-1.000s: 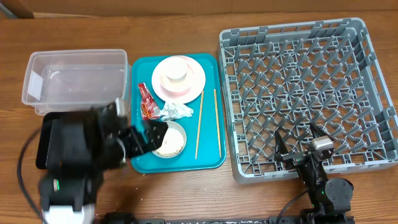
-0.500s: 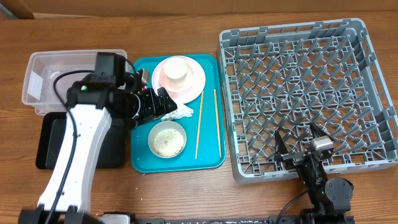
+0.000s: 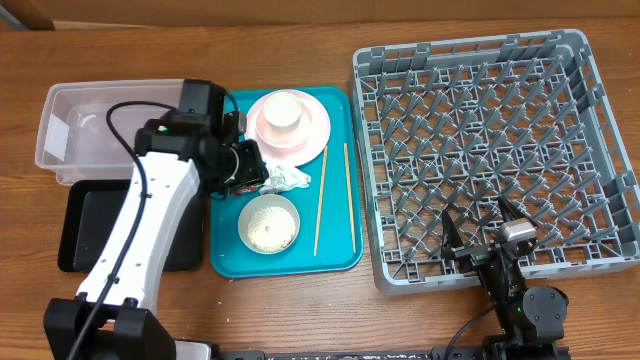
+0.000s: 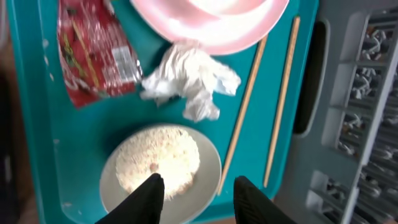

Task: Sort waste into correct bins and load items into the dishwasher
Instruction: 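Reach the left gripper over the teal tray to the white tissue, then grasp the white tissue with the left gripper and lift it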

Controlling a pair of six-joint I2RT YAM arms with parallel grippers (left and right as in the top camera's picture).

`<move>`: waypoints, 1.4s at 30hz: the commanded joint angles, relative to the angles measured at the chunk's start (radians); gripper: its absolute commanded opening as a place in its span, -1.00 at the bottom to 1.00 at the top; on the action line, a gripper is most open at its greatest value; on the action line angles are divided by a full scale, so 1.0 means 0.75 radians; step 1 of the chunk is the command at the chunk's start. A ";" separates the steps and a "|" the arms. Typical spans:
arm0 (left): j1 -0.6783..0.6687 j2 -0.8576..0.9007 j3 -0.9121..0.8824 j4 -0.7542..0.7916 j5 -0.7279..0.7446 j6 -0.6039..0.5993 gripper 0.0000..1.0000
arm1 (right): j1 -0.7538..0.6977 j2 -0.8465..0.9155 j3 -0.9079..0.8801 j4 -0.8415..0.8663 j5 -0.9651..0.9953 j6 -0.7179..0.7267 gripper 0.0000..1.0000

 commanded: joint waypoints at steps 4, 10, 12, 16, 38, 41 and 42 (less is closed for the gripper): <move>-0.141 0.015 0.021 0.098 -0.316 -0.090 -0.07 | -0.004 -0.012 -0.014 0.007 -0.007 -0.002 1.00; -0.203 0.059 0.021 0.176 -0.416 -0.114 0.22 | -0.004 -0.012 -0.014 0.007 -0.007 -0.002 1.00; -0.204 0.086 0.021 0.188 -0.416 -0.130 0.25 | -0.004 -0.012 -0.014 0.007 -0.007 -0.002 1.00; -0.204 0.160 0.021 0.197 -0.416 -0.131 0.25 | -0.004 -0.012 -0.014 0.007 -0.007 -0.001 1.00; -0.205 0.491 0.021 0.232 -0.380 -0.134 0.25 | -0.004 -0.012 -0.014 0.007 -0.007 -0.002 1.00; -0.205 0.491 0.021 0.234 -0.380 -0.134 0.23 | -0.004 -0.012 -0.014 0.007 -0.007 -0.002 1.00; -0.205 0.491 0.021 0.237 -0.380 -0.134 0.22 | -0.004 -0.012 -0.014 0.007 -0.007 -0.002 1.00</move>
